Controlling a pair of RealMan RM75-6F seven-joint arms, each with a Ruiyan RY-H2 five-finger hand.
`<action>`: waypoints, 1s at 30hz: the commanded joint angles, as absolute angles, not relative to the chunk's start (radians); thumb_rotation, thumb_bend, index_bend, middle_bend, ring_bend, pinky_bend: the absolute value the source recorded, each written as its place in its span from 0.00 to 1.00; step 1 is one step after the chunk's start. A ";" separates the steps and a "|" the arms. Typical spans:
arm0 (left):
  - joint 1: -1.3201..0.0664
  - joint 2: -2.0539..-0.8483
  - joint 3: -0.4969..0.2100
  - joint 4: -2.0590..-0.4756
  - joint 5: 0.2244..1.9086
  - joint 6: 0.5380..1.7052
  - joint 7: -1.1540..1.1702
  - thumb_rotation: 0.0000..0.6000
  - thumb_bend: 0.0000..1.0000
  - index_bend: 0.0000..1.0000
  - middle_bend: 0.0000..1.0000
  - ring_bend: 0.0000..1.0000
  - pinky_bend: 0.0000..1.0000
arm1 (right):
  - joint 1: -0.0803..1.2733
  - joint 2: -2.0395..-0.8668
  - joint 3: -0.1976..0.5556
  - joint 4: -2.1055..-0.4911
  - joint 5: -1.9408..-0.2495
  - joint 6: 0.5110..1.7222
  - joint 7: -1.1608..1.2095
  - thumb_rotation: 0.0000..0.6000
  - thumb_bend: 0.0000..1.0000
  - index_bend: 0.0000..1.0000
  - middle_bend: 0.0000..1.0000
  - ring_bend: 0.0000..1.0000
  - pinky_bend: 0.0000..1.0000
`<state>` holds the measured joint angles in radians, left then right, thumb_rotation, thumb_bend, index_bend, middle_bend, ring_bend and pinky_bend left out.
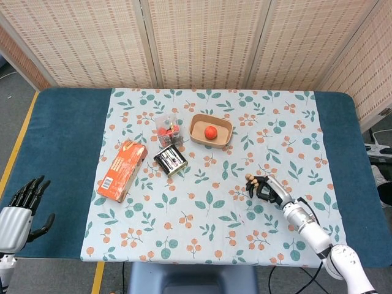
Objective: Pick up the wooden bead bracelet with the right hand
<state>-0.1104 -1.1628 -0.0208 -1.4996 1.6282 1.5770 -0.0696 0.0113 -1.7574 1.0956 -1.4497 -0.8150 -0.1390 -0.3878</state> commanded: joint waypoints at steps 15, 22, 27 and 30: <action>-0.108 -1.164 -0.017 -1.503 1.638 1.584 -0.063 1.00 0.41 0.00 0.00 0.00 0.17 | 0.305 -1.756 0.741 -1.234 -1.637 0.364 -0.471 1.00 1.00 0.58 0.64 0.25 0.10; -0.107 -1.161 -0.015 -1.499 1.644 1.590 -0.072 1.00 0.41 0.00 0.00 0.00 0.17 | 0.389 -1.710 0.533 -1.131 -1.722 0.550 -0.230 1.00 0.84 0.33 0.48 0.17 0.07; -0.109 -1.161 -0.015 -1.497 1.643 1.585 -0.075 1.00 0.41 0.00 0.00 0.00 0.17 | 0.411 -1.659 0.459 -1.139 -1.699 0.624 -0.181 0.90 0.43 0.08 0.30 0.08 0.03; -0.110 -1.162 -0.015 -1.496 1.644 1.584 -0.072 1.00 0.41 0.00 0.00 0.00 0.17 | 0.416 -1.615 0.430 -1.170 -1.661 0.624 -0.216 0.76 0.28 0.01 0.19 0.02 0.00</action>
<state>-0.1099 -1.1624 -0.0151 -1.4957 1.6436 1.5843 -0.0719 0.4078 -1.6369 0.4477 -1.1536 -1.6821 0.6234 -0.1969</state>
